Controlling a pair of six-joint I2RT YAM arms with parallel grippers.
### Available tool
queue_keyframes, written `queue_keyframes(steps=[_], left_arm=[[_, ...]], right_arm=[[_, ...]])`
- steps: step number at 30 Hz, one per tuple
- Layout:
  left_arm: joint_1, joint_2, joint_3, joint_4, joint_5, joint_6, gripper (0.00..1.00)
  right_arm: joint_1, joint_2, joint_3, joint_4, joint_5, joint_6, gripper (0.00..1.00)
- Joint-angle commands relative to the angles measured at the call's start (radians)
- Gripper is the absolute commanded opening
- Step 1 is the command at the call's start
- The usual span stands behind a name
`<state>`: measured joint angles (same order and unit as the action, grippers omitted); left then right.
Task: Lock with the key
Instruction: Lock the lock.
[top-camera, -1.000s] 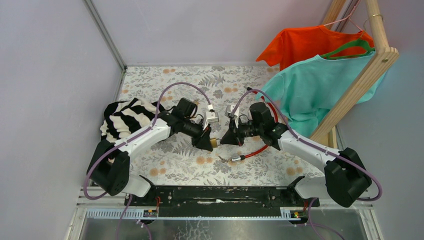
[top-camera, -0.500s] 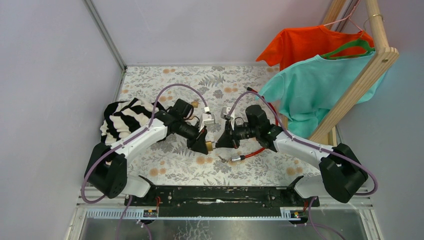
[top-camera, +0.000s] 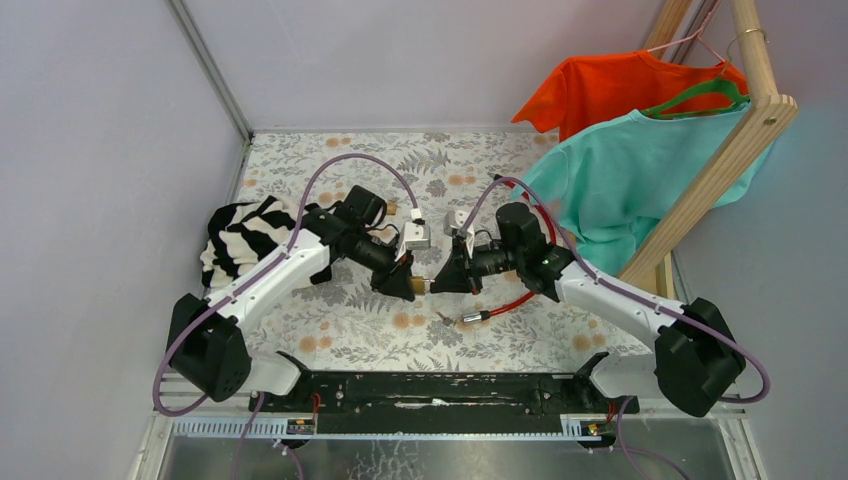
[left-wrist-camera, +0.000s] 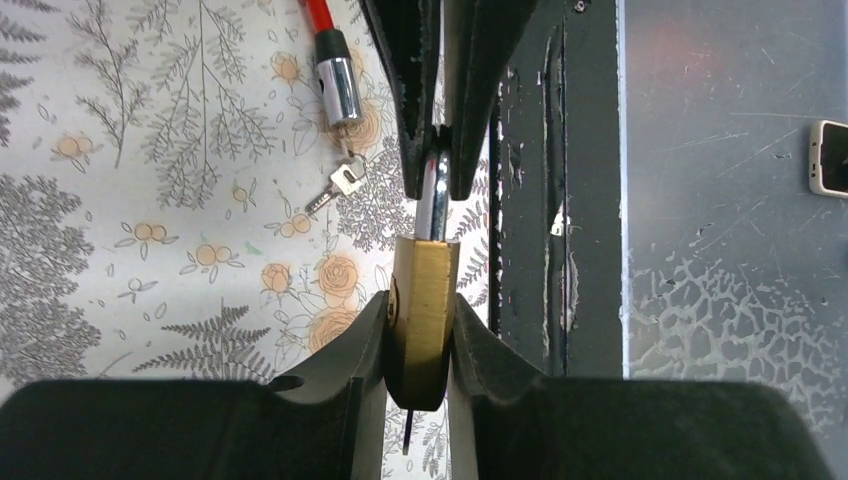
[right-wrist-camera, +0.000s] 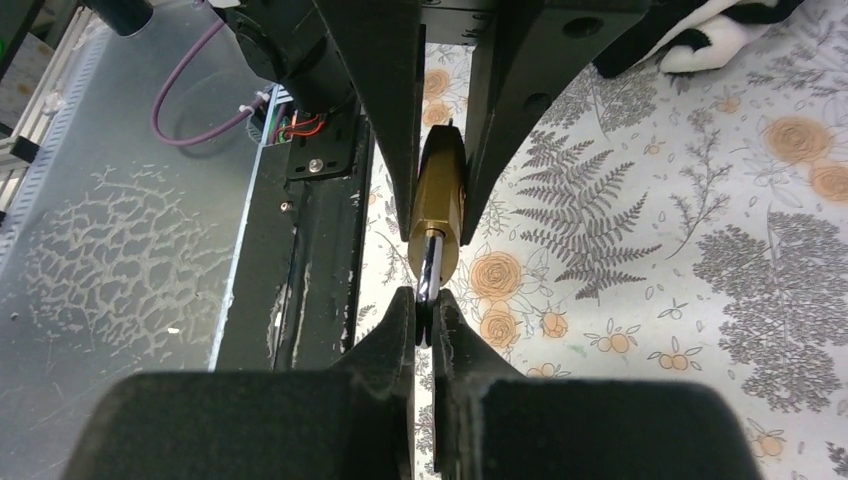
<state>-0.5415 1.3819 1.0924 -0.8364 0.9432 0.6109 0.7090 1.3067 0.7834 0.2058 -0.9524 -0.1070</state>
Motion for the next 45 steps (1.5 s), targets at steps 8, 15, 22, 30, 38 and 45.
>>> queue_keyframes(steps=[8, 15, 22, 30, 38, 45], left_arm=[[-0.019, -0.04, 0.045, 0.416, 0.078, 0.048, 0.0], [-0.02, -0.05, 0.017, 0.464, 0.081, -0.002, 0.0], [-0.021, -0.049, -0.005, 0.506, 0.099, -0.037, 0.0], [-0.023, -0.056, -0.041, 0.542, 0.082, -0.037, 0.0], [-0.023, -0.048, -0.047, 0.545, 0.056, -0.057, 0.0], [-0.023, -0.039, -0.048, 0.546, 0.057, -0.055, 0.0]], right_arm=[[-0.073, -0.152, 0.11, -0.182, -0.08, -0.137, 0.41], [-0.085, -0.158, 0.094, -0.199, -0.045, -0.145, 0.54], [-0.085, -0.12, 0.094, -0.131, 0.02, -0.07, 0.56], [-0.088, -0.178, 0.079, -0.177, 0.127, -0.173, 0.52], [-0.089, -0.206, 0.1, -0.254, 0.195, -0.256, 0.51], [-0.091, -0.202, 0.106, -0.247, 0.175, -0.239, 0.44]])
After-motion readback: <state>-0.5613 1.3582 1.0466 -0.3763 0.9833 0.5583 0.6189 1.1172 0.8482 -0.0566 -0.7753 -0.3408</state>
